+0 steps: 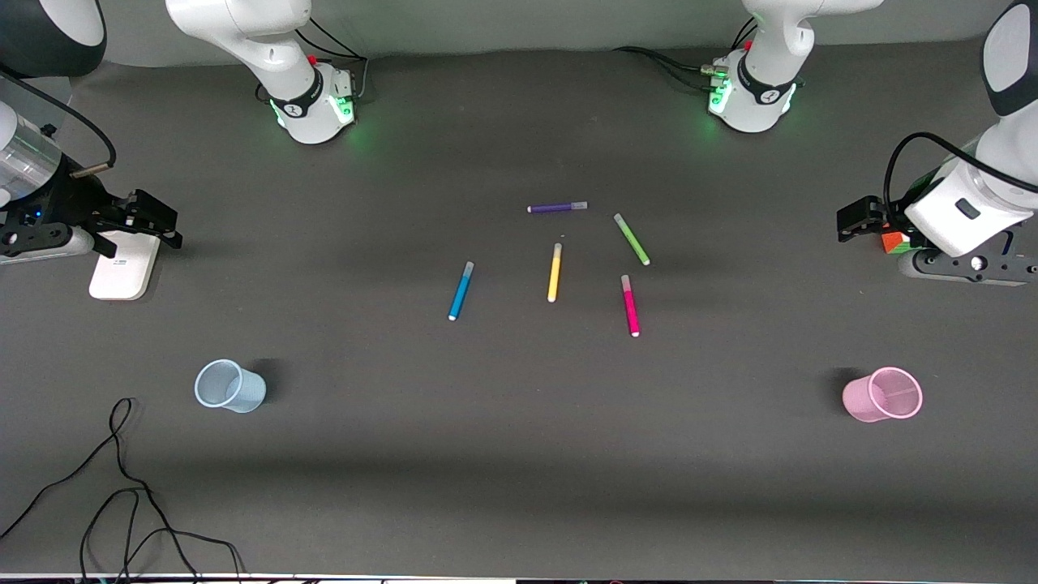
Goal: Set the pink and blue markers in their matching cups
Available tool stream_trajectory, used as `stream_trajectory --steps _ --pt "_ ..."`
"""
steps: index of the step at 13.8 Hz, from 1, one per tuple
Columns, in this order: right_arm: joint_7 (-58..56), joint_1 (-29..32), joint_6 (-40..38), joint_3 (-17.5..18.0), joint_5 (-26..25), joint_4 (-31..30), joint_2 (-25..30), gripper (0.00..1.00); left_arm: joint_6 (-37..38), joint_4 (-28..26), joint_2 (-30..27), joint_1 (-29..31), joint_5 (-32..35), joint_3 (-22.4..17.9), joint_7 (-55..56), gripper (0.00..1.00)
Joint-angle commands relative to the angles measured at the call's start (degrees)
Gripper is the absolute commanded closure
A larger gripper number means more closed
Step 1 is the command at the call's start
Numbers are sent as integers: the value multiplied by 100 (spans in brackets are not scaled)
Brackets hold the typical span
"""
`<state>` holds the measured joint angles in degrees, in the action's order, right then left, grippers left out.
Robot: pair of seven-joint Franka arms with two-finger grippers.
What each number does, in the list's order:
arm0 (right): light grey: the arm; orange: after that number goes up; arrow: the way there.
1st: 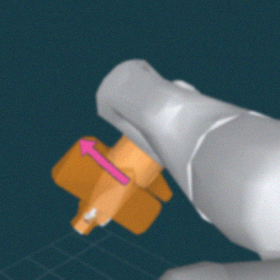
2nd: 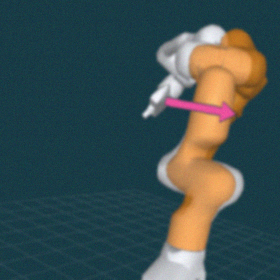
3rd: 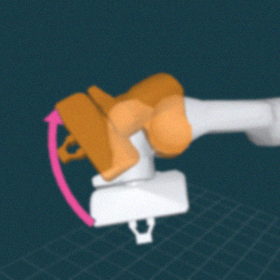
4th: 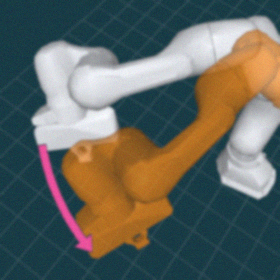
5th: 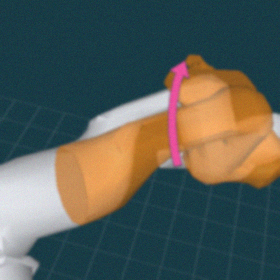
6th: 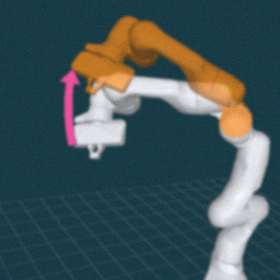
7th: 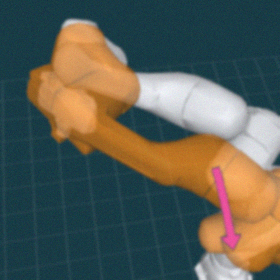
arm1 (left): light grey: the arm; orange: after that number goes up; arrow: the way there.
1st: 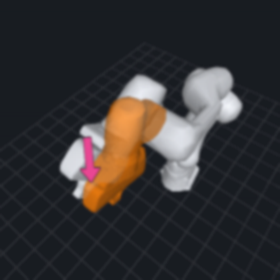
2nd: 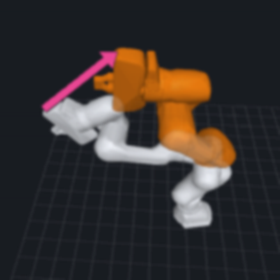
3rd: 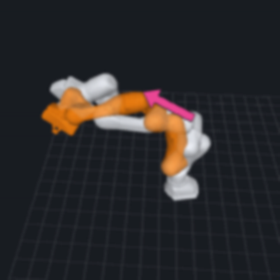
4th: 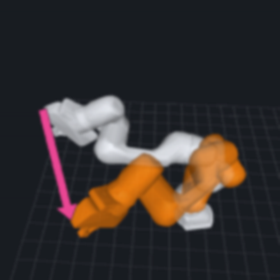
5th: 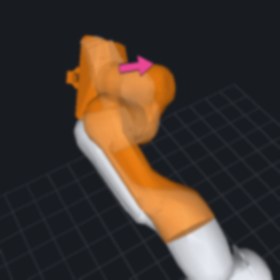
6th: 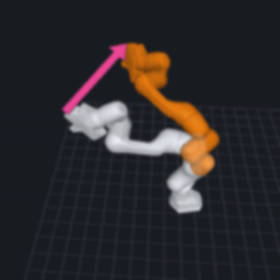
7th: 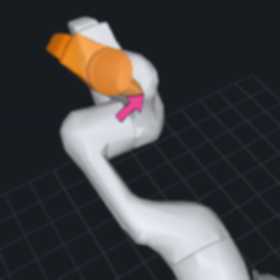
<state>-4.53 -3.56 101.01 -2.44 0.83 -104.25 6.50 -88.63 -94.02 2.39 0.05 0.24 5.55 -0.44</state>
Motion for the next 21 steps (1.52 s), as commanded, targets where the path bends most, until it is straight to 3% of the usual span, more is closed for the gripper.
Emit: stream_trajectory --steps 1,7,11,16,21 --pt "-109 -57 -91 -11 -109 107 -70 0 21 -11 -37 30 11 43 -35 1" --pt "-109 -57 -99 -11 -109 90 -123 0 13 -11 -28 30 11 43 -35 1" --pt "-22 -442 -91 -11 -65 98 -403 0 4 -11 -28 39 11 43 -35 1" --pt "681 -786 -82 -11 391 256 -1307 0 21 -11 -28 30 11 43 -35 1" --pt "1690 -1602 -90 -11 471 897 -2642 0 13 -11 -28 13 11 43 -35 1"
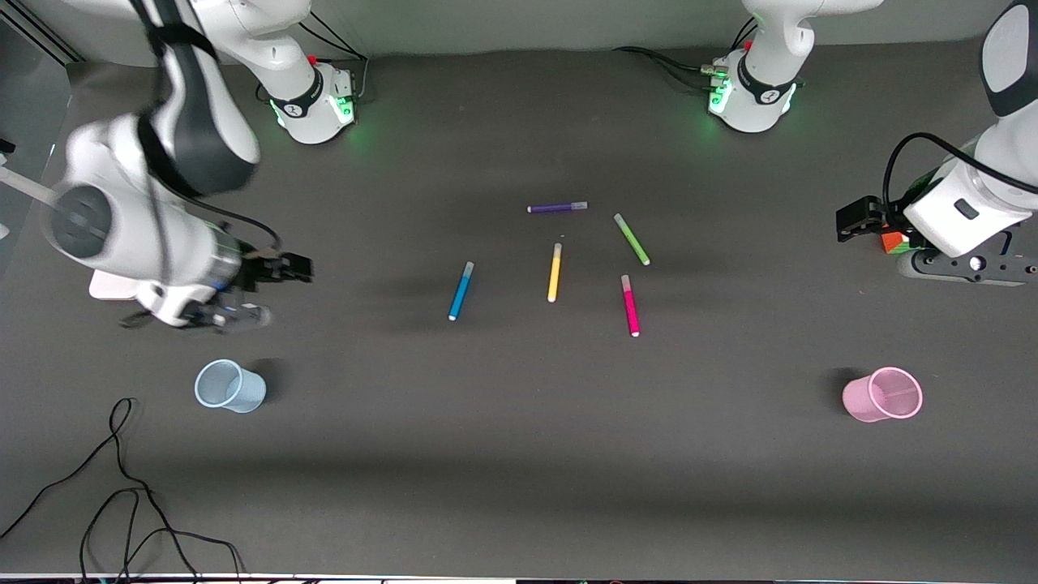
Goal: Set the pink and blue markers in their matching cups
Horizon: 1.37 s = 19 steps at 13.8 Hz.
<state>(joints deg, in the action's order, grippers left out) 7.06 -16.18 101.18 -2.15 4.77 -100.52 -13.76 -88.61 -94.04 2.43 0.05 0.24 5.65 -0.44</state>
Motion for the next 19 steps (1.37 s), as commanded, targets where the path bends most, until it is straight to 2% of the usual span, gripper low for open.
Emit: stream_trajectory --steps 1,3,5,7,9,11,15,17,19 --pt "829 -489 -90 -39 294 603 -854 0 10 -9 -32 13 11 32 -35 1" --pt "1017 -579 180 -39 1066 709 -1416 0 2 -44 -32 -31 -67 41 -17 1" --pt "1121 -605 576 -39 1472 691 -1821 0 -77 -150 -23 -171 -94 50 -9 1" --pt "1463 -911 989 -39 1981 700 -2147 0 -121 -255 82 -417 -94 50 79 1" --pt "1789 -1141 1455 -48 1992 691 -2437 0 -375 -264 458 -541 -103 50 97 1" --pt "1799 -1150 1614 -48 2036 691 -2639 0 -866 -273 915 -515 -645 41 132 1" --pt "2167 -1316 2036 -39 2054 709 -2895 1 -1553 -273 1566 -611 -718 41 150 1" --pt "2238 -1343 2125 -39 2054 726 -2957 10 -1878 -343 1804 -769 -718 41 298 1" --pt "2256 -1352 2107 -31 2054 700 -2948 13 -2168 -343 2015 -971 -692 41 588 1"
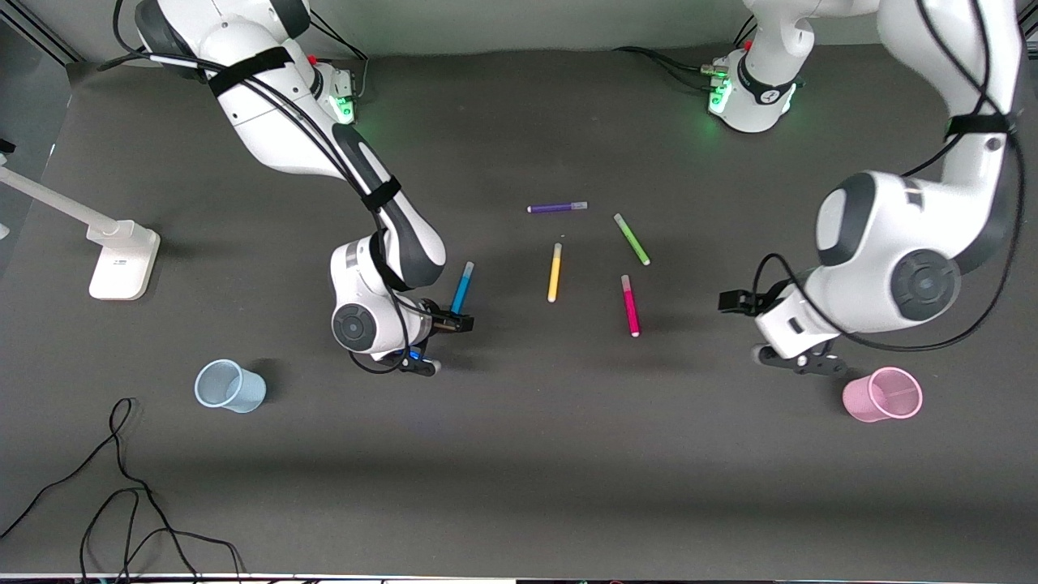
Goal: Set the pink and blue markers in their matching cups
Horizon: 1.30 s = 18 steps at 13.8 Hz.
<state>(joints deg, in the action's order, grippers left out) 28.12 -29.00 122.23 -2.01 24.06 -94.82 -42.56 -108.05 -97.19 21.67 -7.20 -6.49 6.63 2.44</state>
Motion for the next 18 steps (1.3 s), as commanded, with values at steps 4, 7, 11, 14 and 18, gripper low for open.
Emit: stream_trajectory --steps 4,7,11,14,18 --pt "369 -263 -6 -54 240 95 -60 20 -681 -28 346 -807 -28 -57 1352 1" --pt "396 -299 -6 -54 240 95 -51 48 -1225 -71 759 -1019 -37 -48 1856 1" --pt "387 -290 -14 -63 231 95 -60 76 -2121 -466 1067 -1354 -28 -57 2199 2" --pt "378 -273 -23 -72 231 95 -51 92 -2300 -757 1112 -1424 -19 -57 2191 3" --pt "387 -255 -85 -107 231 130 54 100 -2326 -1134 988 -1538 -28 -48 2208 11"
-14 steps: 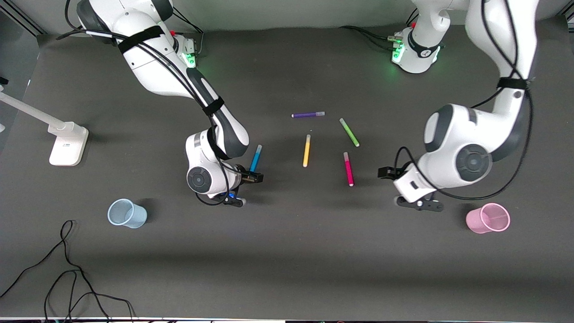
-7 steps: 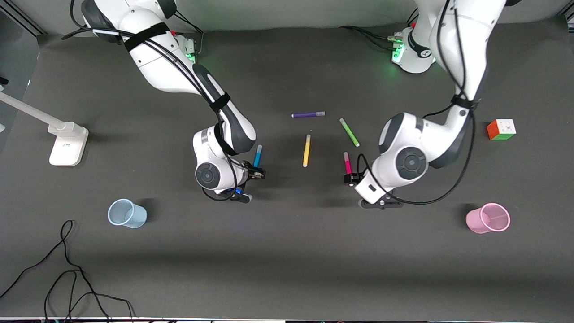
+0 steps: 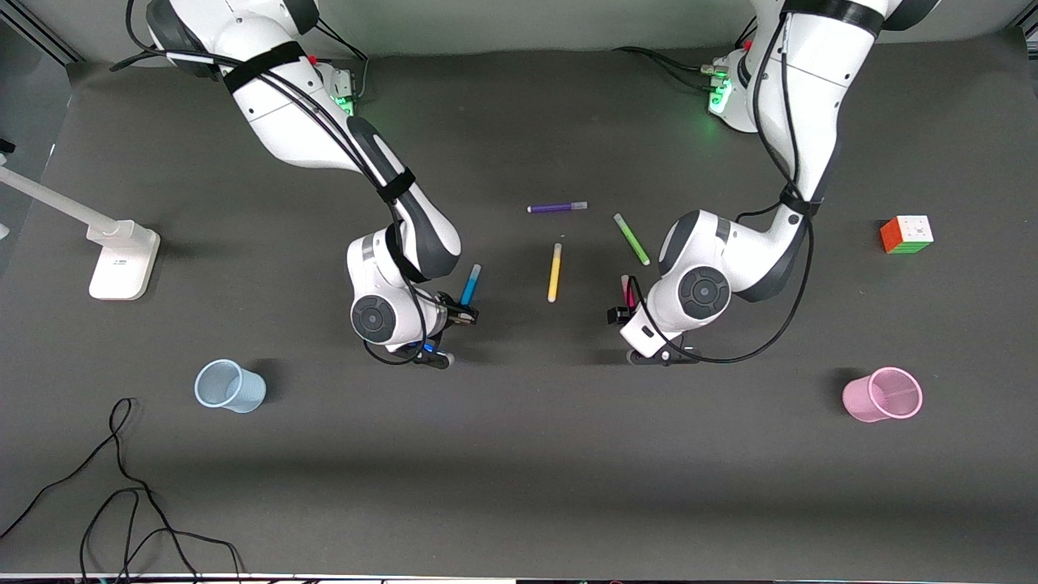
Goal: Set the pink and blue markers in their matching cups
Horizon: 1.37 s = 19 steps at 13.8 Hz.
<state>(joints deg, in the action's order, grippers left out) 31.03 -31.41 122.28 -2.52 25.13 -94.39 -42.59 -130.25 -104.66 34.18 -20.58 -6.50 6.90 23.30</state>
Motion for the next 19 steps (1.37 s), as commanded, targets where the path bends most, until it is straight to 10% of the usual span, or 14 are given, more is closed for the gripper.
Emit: stream_trajectory --steps 1,8,12,19 --pt "96 -6 -247 -73 98 123 101 100 -184 -423 -245 -288 -27 -75 166 12" --pt "26 3 -1398 -529 -824 193 1146 100 -685 -722 -210 -447 -27 -84 254 35" --pt "-351 3 -1856 -995 -1658 193 1893 100 -730 -714 -210 -456 -18 -84 210 97" --pt "-2064 -5 -1892 -1743 -3231 193 2729 100 -713 -643 -420 -438 -18 -110 175 100"
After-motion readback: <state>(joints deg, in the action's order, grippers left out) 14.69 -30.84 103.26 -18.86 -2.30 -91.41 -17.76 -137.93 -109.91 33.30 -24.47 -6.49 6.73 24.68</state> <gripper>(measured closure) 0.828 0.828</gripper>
